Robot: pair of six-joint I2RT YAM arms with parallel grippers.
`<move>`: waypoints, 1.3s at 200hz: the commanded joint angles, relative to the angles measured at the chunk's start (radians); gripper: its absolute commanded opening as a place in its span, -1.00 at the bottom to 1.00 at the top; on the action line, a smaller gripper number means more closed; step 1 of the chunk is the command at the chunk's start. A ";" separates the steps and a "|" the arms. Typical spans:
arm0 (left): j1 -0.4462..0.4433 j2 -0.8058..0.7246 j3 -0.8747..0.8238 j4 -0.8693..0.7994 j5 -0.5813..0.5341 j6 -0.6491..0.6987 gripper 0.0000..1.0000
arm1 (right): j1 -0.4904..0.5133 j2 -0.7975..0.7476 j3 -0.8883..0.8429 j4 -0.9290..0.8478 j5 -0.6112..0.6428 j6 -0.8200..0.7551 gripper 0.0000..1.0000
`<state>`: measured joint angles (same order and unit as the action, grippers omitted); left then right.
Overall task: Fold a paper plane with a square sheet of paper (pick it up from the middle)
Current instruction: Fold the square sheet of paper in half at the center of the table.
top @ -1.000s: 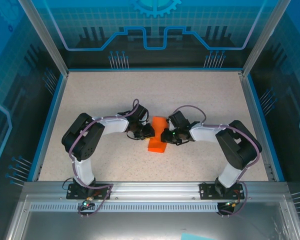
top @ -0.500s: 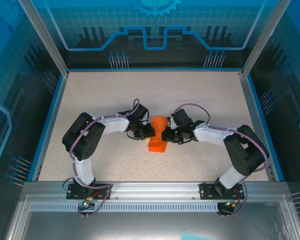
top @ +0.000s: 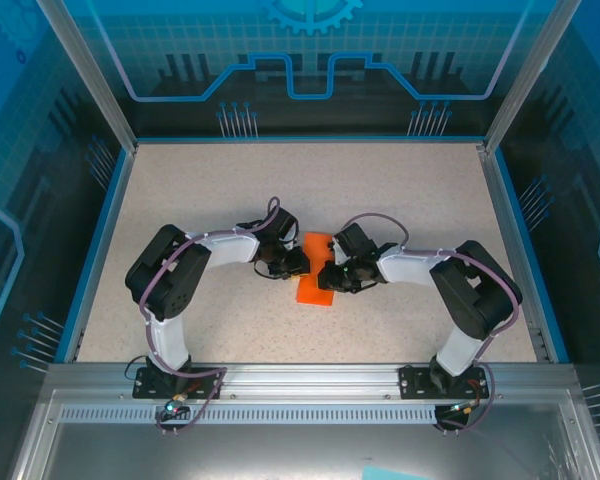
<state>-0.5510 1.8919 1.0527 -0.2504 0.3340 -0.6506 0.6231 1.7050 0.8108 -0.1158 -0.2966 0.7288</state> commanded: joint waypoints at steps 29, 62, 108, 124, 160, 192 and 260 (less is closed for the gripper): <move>-0.005 0.120 -0.040 -0.124 -0.117 0.032 -0.58 | 0.013 -0.017 -0.052 -0.090 -0.004 -0.059 -0.68; -0.005 0.125 -0.034 -0.133 -0.124 0.034 -0.58 | 0.010 -0.043 -0.088 -0.141 0.032 -0.093 -0.68; -0.005 0.130 -0.032 -0.140 -0.123 0.040 -0.58 | 0.013 -0.128 -0.102 -0.147 -0.005 -0.087 -0.67; -0.005 0.130 -0.030 -0.141 -0.121 0.040 -0.58 | 0.016 -0.146 -0.092 -0.089 -0.044 -0.048 -0.67; -0.006 0.131 -0.026 -0.136 -0.115 0.040 -0.58 | 0.047 -0.113 -0.044 -0.016 -0.066 -0.008 -0.67; -0.006 0.134 -0.024 -0.139 -0.114 0.046 -0.58 | 0.056 -0.037 -0.040 -0.002 -0.073 -0.015 -0.67; -0.006 0.152 -0.018 -0.144 -0.121 0.056 -0.58 | 0.056 -0.049 -0.142 -0.047 -0.085 -0.051 -0.67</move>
<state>-0.5507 1.9171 1.0866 -0.2848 0.3450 -0.6247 0.6678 1.6650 0.7292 -0.0822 -0.3553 0.6979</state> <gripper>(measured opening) 0.212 0.163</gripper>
